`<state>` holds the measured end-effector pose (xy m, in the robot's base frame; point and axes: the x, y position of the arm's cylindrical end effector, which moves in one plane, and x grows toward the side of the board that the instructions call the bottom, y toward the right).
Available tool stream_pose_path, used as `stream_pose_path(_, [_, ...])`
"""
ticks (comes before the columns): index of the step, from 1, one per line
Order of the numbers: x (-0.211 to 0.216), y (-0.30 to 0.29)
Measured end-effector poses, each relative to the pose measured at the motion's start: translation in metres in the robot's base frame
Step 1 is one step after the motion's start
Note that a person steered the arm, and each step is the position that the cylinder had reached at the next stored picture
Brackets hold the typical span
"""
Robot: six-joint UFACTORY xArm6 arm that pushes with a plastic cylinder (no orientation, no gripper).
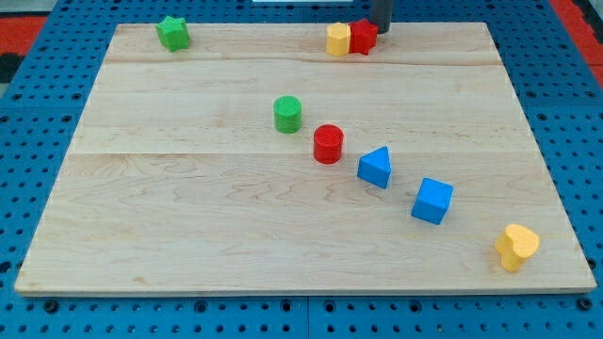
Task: Nudge the red star and the yellow hexagon left a bit
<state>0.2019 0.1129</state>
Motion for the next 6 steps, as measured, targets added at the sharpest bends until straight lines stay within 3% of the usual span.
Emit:
stream_pose_path(2, [0.002,0.032])
stream_pose_path(3, [0.011,0.11])
stream_pose_path(6, [0.012,0.114])
